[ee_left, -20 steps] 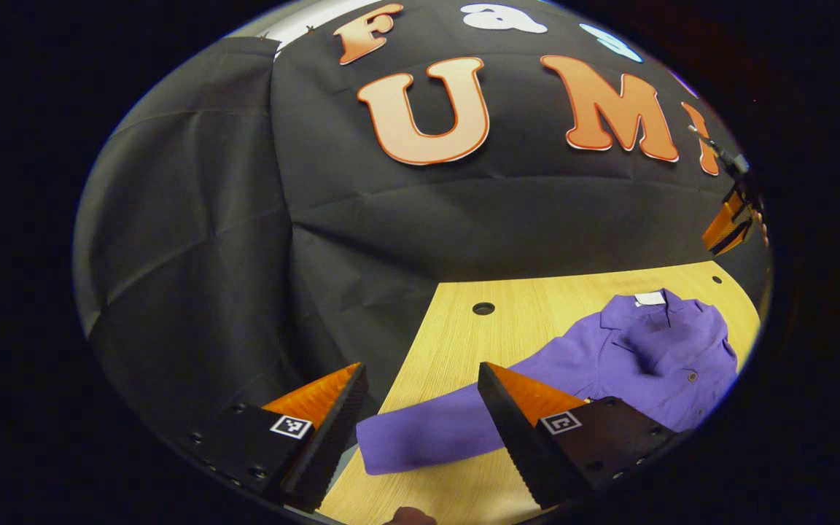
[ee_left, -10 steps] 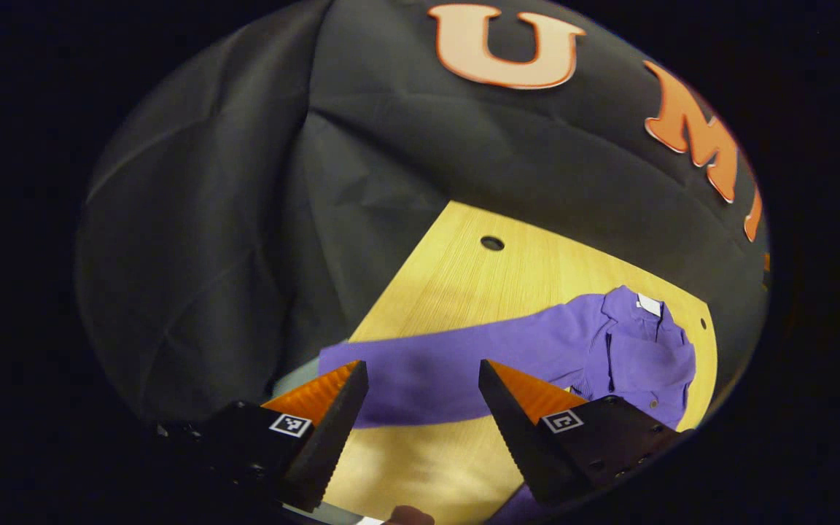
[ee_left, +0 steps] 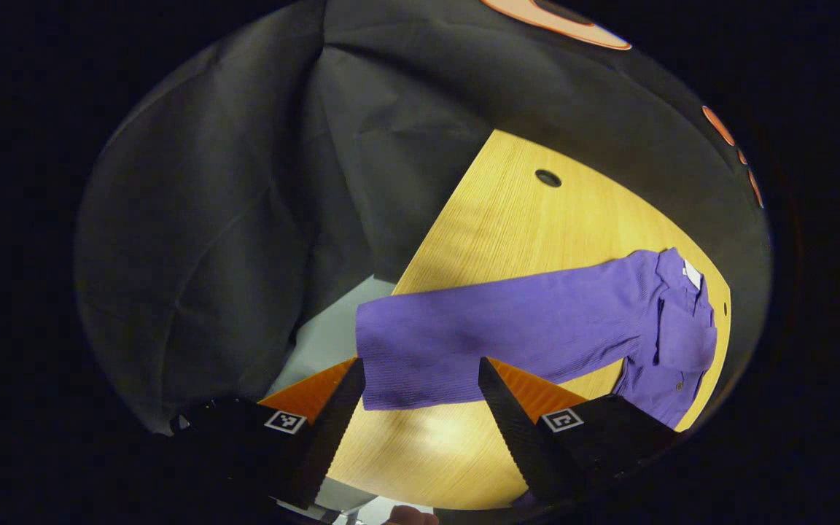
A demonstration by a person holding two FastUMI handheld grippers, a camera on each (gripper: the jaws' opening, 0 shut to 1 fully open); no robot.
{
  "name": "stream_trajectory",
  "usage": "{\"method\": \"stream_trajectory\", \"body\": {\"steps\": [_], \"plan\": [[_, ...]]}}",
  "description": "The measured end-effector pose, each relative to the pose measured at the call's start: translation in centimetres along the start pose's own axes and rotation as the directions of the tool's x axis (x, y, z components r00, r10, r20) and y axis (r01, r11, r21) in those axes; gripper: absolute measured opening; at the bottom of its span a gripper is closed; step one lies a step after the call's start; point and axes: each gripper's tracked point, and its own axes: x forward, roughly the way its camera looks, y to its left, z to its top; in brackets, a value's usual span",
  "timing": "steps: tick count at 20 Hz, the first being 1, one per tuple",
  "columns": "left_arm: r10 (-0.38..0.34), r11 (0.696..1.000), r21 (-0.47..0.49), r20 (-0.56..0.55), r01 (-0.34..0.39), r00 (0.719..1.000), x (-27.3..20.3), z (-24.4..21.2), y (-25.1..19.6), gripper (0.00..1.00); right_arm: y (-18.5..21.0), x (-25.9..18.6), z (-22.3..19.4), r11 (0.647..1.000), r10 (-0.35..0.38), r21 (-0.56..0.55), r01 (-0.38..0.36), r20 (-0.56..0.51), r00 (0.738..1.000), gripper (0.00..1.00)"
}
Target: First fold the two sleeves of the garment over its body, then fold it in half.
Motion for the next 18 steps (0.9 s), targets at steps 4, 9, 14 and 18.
{"method": "stream_trajectory", "body": {"steps": [4, 9, 14, 18], "plan": [[-0.004, 0.999, -0.048, -0.128, -0.002, 0.992, 3.0, -2.0, 1.0, 1.0, -0.4, -1.3, -0.6, 1.0, -0.018, -0.021, 0.018, 0.011, 1.0, 0.95], [-0.021, 0.998, -0.066, -0.206, 0.007, 0.978, 5.7, -2.7, 0.9, 0.98, 0.5, -2.1, -1.1, 0.999, -0.015, -0.043, 0.016, 0.01, 1.0, 0.95], [0.001, 0.996, -0.083, -0.278, -0.025, 0.96, 6.8, -3.7, 1.1, 0.98, 0.2, -2.7, -1.4, 0.998, -0.034, -0.059, 0.034, 0.002, 0.999, 0.95], [0.039, 0.997, -0.051, -0.315, -0.057, 0.948, 7.3, -3.8, 0.6, 0.81, -0.4, -2.9, -1.7, 0.995, -0.058, -0.079, 0.058, 0.001, 0.998, 0.95]]}}
